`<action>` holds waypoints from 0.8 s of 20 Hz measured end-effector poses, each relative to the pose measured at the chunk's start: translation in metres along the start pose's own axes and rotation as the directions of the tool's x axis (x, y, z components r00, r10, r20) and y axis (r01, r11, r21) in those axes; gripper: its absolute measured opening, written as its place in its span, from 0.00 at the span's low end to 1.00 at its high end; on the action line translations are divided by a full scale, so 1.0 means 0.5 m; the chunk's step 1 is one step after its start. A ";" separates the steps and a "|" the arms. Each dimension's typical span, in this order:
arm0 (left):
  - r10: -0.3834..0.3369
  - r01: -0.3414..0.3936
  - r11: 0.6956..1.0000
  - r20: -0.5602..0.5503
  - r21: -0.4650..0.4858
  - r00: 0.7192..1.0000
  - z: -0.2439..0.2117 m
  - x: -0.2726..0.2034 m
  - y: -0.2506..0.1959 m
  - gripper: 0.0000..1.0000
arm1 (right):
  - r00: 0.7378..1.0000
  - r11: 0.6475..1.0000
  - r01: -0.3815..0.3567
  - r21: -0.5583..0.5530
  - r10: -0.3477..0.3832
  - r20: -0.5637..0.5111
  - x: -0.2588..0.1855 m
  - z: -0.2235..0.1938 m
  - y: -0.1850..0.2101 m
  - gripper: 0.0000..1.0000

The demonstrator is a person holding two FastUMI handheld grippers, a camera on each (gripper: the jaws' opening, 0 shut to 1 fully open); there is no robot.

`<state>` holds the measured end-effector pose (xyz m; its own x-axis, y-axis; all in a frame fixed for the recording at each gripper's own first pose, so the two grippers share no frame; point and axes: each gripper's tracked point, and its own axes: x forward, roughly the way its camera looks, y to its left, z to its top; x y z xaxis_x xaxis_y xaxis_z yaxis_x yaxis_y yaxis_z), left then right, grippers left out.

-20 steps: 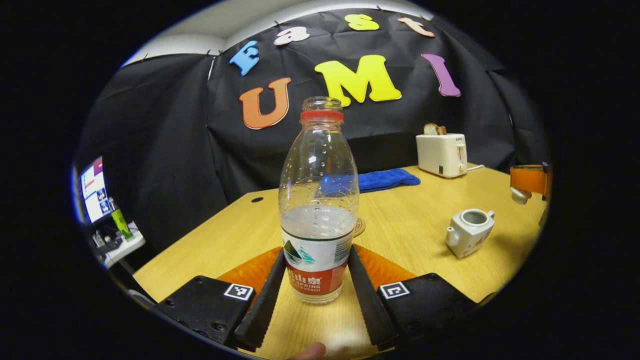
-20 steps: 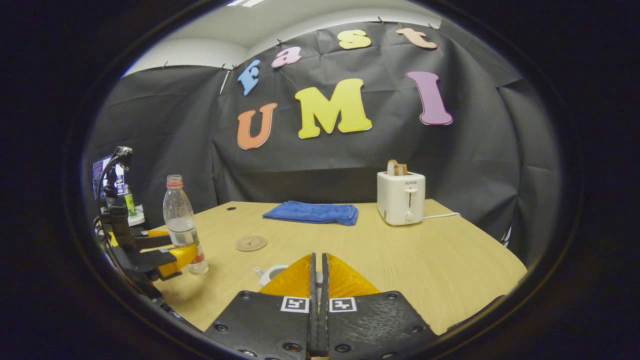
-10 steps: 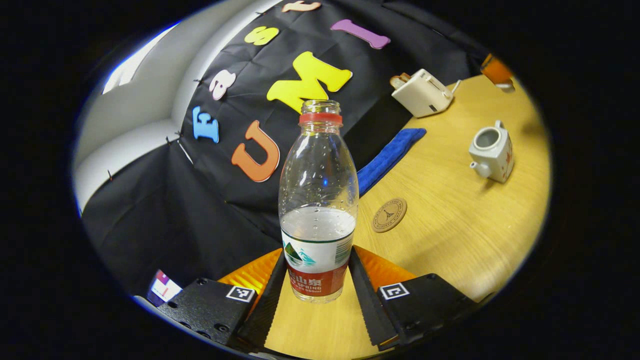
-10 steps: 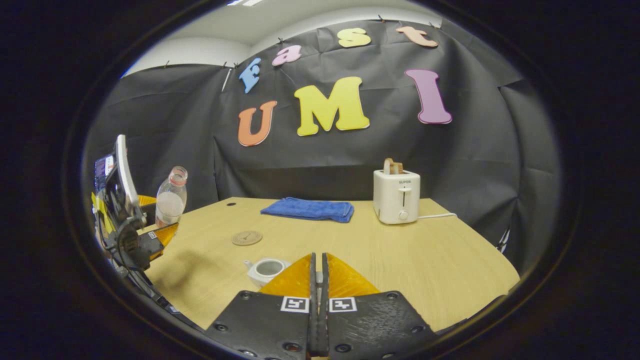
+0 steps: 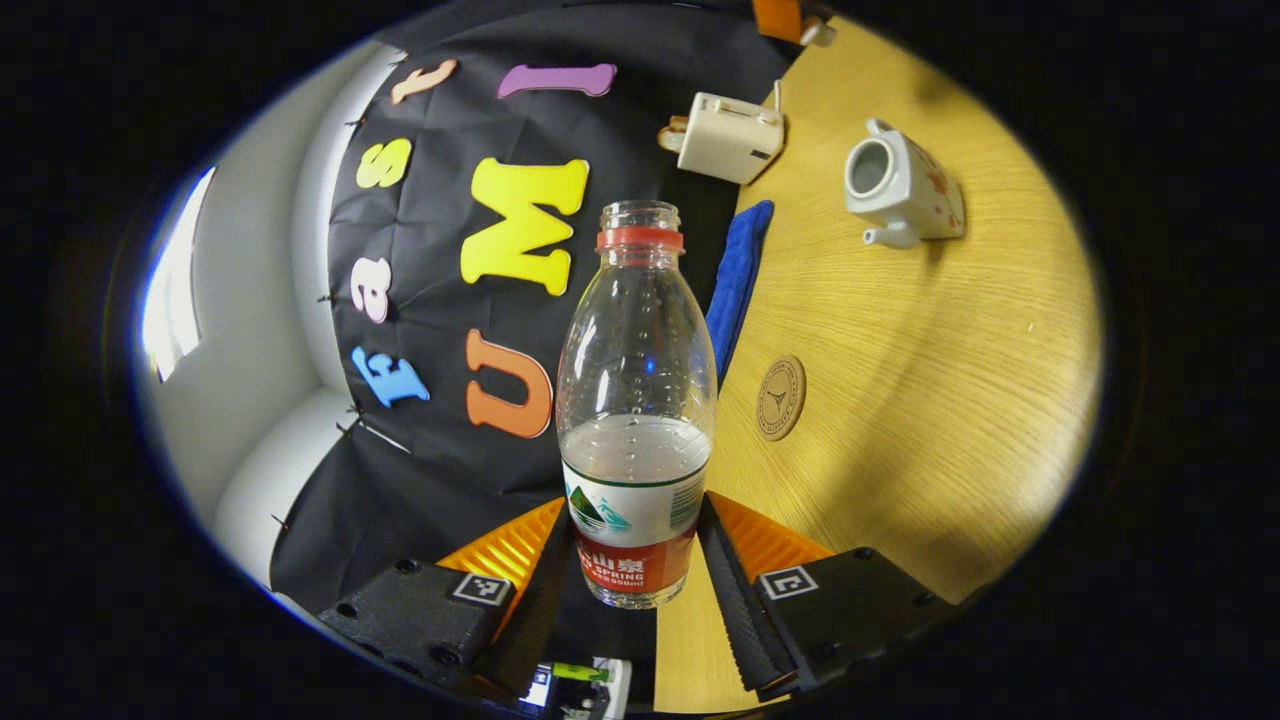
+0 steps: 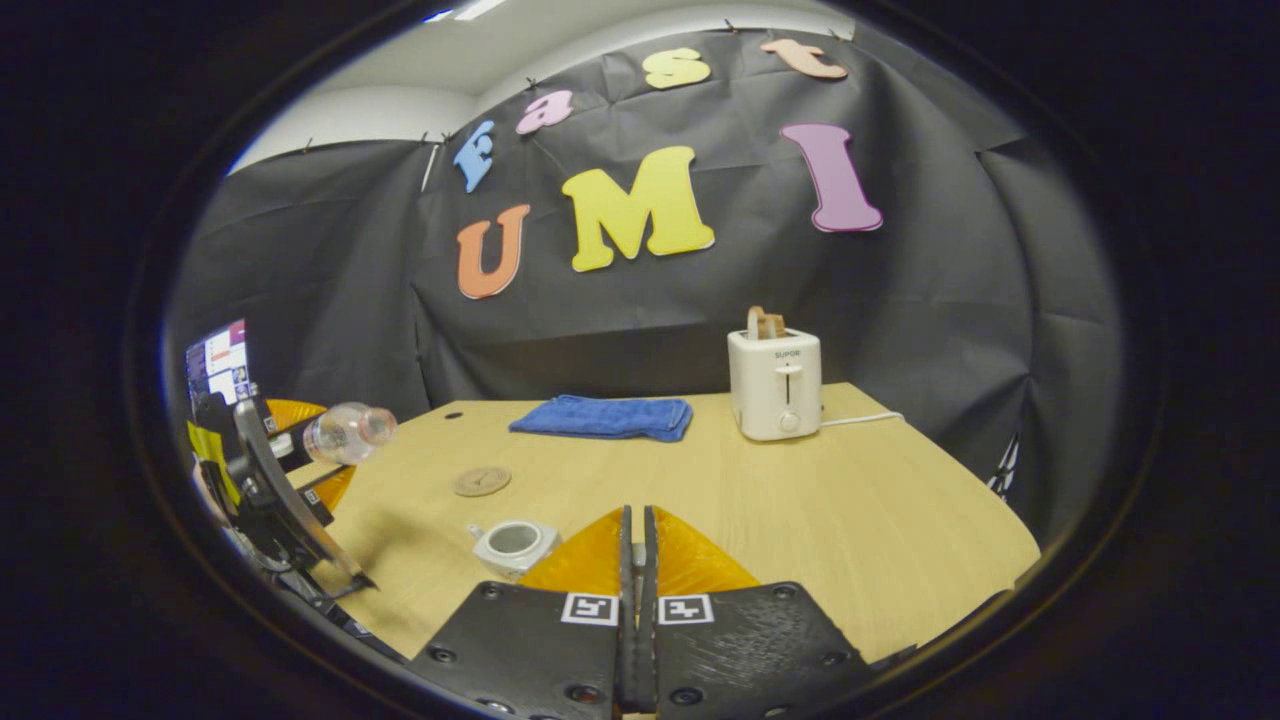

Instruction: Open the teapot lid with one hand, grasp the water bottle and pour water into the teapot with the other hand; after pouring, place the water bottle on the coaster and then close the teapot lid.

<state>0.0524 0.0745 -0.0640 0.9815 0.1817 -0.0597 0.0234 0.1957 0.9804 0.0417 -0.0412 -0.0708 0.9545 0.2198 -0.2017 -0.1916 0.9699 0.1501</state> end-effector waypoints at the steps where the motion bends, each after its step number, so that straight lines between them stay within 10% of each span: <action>1: -0.001 0.001 0.999 0.014 0.032 1.000 0.012 0.000 0.000 0.74 | 1.000 1.000 0.004 0.001 -0.004 0.003 -0.001 0.003 -0.004 0.02; 16: -0.054 0.038 0.951 0.044 0.307 0.998 0.088 0.005 -0.032 0.75 | 1.000 1.000 0.007 0.023 -0.007 -0.016 0.004 -0.002 -0.022 0.00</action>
<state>0.0627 0.0294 -0.0717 0.9863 0.1283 -0.1039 0.1174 -0.1028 0.9877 0.0456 -0.0516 -0.0737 0.9519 0.2146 -0.2185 -0.1792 0.9689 0.1708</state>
